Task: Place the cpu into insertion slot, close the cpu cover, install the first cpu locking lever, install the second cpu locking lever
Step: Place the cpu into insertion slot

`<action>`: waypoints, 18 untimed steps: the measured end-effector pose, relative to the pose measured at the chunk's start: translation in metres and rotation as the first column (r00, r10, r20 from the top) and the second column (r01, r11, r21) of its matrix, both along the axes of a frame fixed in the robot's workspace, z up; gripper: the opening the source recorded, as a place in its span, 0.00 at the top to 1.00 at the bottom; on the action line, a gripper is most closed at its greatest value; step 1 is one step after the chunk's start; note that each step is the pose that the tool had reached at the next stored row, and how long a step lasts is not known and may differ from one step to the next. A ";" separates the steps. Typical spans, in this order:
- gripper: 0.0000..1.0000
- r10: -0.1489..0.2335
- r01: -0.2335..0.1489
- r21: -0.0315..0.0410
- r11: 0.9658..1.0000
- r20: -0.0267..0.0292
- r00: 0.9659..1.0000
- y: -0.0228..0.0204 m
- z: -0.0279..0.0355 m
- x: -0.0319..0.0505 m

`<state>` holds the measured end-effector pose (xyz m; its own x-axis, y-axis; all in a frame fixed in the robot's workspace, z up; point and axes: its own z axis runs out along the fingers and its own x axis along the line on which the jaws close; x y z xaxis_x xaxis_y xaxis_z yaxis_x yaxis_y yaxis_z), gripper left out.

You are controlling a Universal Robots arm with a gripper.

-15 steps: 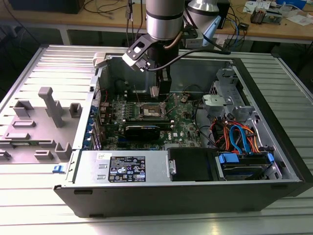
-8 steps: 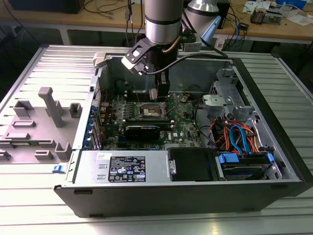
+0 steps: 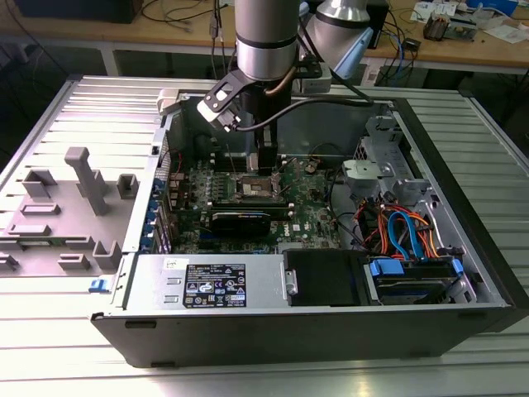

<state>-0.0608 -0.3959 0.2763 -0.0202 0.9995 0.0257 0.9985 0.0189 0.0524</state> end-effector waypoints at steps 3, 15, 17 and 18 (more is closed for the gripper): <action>0.46 0.000 0.000 0.000 1.000 0.000 1.000 0.0000 0.0000 0.0000; 0.46 -0.004 0.004 0.000 1.000 0.000 1.000 0.0001 0.0000 0.0003; 0.46 -0.026 0.026 0.000 1.000 0.000 1.000 0.0002 -0.0002 0.0007; 0.46 -0.037 0.037 -0.001 0.999 0.000 0.999 0.0003 -0.0004 0.0008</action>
<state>-0.0600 -0.3956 0.2759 0.0163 0.9996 0.0250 0.9985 -0.0176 0.0524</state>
